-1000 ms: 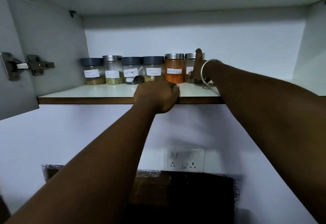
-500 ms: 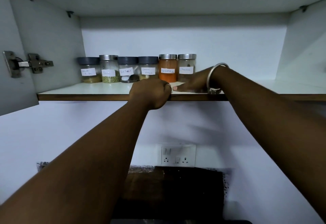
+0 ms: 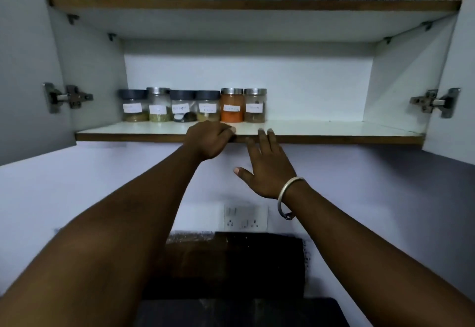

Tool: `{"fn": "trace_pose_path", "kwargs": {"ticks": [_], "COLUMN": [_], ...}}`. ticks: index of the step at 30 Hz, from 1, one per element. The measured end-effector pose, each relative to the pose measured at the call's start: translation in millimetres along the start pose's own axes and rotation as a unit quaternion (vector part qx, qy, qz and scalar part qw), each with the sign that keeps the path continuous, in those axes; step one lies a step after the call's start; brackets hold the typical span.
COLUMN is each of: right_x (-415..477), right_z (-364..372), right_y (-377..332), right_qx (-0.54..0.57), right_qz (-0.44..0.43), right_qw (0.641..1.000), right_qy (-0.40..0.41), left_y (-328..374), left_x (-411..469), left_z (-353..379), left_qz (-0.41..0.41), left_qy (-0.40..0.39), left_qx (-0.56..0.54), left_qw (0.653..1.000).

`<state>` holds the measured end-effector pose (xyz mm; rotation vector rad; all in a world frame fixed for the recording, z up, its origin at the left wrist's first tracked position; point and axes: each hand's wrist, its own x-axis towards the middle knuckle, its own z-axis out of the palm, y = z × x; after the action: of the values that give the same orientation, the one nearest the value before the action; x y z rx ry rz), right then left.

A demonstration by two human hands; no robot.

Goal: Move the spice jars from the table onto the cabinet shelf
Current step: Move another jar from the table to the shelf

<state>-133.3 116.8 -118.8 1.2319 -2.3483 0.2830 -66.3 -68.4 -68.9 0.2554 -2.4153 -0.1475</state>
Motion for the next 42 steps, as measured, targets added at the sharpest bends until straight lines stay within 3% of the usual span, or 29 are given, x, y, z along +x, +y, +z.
{"fn": "trace_pose_path", "kwargs": {"ticks": [4,9,11,14,18,20,25,29,32,36,40,42], "right_x": [-65.2,-174.0,-214.4,-271.7,-329.6,-346.4,-377.3,-400.5,-407.8,-407.1,-402.8,-403.0], "right_z": [31.9,88.2,119.8,182.5,252.1,270.8,291.9,296.1,298.5,305.8,315.7,319.5], "right_y": [-24.8,-79.2,-101.6,-133.5,-158.2,-168.2,-185.6,-183.3,-178.5,-168.2,-165.5,-165.6], "right_qx": [0.087,0.2,0.235,0.227,0.168,0.147,0.099,0.102,0.112,0.033,0.006,0.011], "right_qz": [-0.051,-0.145,-0.166,-0.161,-0.12,-0.129,-0.166,-0.15,-0.121,-0.142,-0.217,-0.232], "right_qw": [0.992,0.968,0.954,0.928,0.901,0.883,0.822,0.833,0.864,0.907,0.882,0.872], "right_qy": [-0.069,-0.041,-0.086,-0.247,-0.382,-0.426,-0.535,-0.523,-0.476,-0.396,-0.419,-0.43], "left_y": [30.3,44.5,34.1,13.7,3.6,3.7,3.1,12.9,14.6,15.6,19.1,24.3], "left_x": [-89.8,-256.9,-320.4,-411.3,-497.6,-527.9,-581.5,-598.7,-600.2,-591.1,-578.0,-575.2], "left_z": [-0.4,61.0,87.6,121.2,150.6,164.1,184.6,180.4,180.6,172.7,169.4,171.8], "left_qz": [0.096,0.101,0.018,-0.141,-0.323,-0.412,-0.499,-0.501,-0.532,-0.475,-0.447,-0.472], "left_qy": [-0.033,-0.108,-0.138,-0.17,-0.169,-0.181,-0.313,-0.27,-0.253,-0.28,-0.379,-0.369], "left_qx": [-0.138,-0.198,-0.242,-0.29,-0.26,-0.252,-0.216,-0.305,-0.313,-0.282,-0.298,-0.352], "left_qw": [0.985,0.969,0.96,0.931,0.894,0.857,0.779,0.763,0.745,0.785,0.753,0.719]}}
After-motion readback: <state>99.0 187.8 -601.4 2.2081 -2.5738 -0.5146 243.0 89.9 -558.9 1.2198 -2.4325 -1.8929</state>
